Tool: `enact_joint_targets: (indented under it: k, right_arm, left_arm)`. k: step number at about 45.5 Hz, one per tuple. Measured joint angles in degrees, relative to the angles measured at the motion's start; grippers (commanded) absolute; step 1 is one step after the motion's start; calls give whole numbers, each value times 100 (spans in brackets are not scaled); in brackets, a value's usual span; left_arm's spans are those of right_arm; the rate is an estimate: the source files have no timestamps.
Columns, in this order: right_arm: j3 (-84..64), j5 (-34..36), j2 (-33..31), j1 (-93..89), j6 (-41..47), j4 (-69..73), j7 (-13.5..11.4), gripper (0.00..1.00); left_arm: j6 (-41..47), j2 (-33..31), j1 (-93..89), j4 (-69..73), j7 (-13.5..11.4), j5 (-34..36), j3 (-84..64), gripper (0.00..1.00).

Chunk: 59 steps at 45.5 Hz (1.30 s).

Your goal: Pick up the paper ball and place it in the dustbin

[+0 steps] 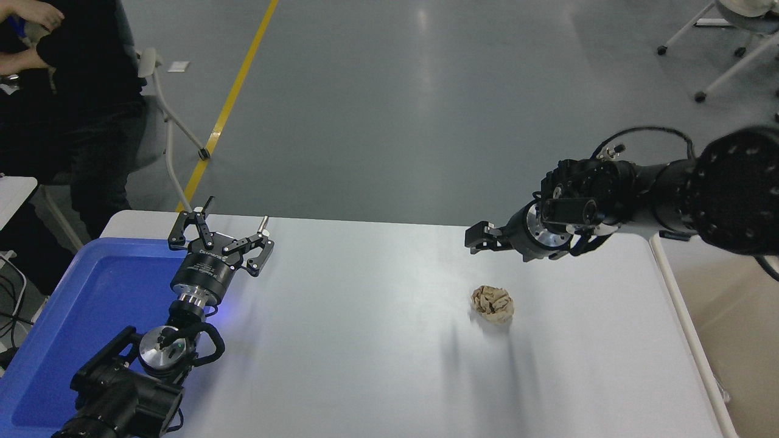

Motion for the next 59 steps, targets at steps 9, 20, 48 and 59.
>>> enact_joint_targets:
  k: [9,20,48,59]
  right_arm:
    - [27,-198,3,-624,-213,-489,14,100]
    - [232,-296,4,-924,-421,-697,19,100]
    - [790,-512,4,-1265,-588,-682,20,100]
    - [825,-718,4,-1448,-680,-676,20,100]
  left_arm:
    - [0,0,0,0,0,1,0,99]
    - [0,0,0,0,0,1,0,99]
    - [0,0,0,0,0,1,0,99]
    - [1,1,0,0,0,1,0,99]
